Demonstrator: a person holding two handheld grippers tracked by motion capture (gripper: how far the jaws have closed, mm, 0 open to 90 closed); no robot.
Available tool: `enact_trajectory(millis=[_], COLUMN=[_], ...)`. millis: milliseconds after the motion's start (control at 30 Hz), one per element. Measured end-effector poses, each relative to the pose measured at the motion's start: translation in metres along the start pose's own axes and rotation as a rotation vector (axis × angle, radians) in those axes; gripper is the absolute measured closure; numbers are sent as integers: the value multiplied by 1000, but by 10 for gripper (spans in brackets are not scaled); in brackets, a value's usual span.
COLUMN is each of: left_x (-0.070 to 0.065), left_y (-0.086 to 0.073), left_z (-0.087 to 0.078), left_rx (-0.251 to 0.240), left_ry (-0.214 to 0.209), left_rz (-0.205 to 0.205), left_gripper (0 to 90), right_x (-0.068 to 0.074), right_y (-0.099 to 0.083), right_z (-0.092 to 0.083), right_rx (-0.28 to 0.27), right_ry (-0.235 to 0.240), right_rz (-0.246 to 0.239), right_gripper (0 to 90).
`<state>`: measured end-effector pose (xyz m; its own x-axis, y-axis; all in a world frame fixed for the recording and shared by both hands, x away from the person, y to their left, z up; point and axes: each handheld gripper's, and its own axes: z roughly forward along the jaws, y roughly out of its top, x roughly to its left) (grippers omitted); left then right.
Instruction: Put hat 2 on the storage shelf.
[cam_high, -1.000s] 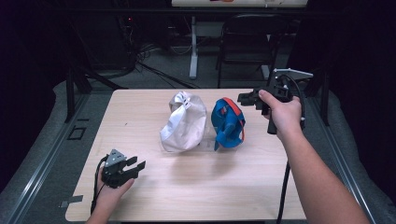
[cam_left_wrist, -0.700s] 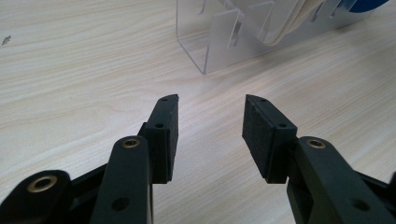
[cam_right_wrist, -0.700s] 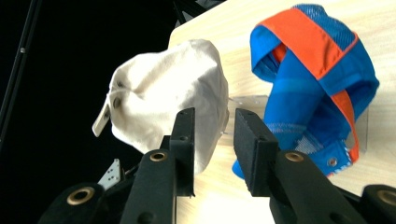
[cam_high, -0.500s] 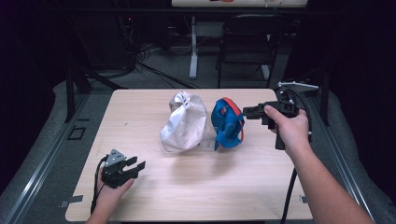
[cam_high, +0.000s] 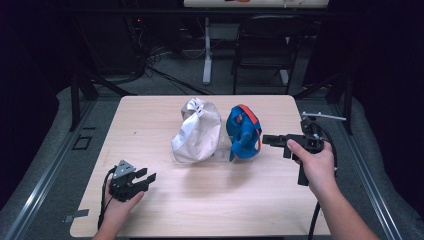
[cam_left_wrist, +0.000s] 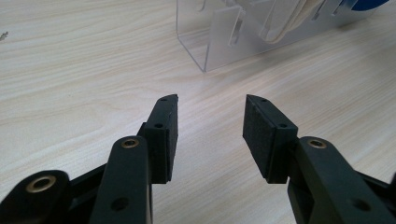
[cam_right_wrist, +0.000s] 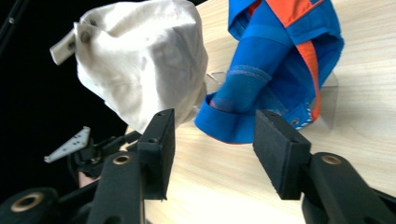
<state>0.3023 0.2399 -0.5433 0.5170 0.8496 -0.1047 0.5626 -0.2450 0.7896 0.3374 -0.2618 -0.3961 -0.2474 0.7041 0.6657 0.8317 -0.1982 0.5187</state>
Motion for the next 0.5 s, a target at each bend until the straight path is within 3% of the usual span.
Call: enact_trajectory(millis=[133, 300, 400, 500], left_x=[0, 0, 1, 1], left_y=[0, -1, -1, -1], left_z=[0, 0, 1, 1], left_rx=[0, -2, 1, -7], left_ry=[-3, -4, -3, 0], left_rz=[-3, -3, -4, -8], left_gripper=[555, 548, 539, 527], right_x=[-3, -12, -19, -23], right_y=[-10, -28, -45, -53], right_z=[1, 2, 5, 6], right_rx=[-50, -75, -93, -92], right_ry=[-8, 11, -29, -32], right_rz=[-13, -39, -69, -73], right_gripper=[465, 458, 458, 459])
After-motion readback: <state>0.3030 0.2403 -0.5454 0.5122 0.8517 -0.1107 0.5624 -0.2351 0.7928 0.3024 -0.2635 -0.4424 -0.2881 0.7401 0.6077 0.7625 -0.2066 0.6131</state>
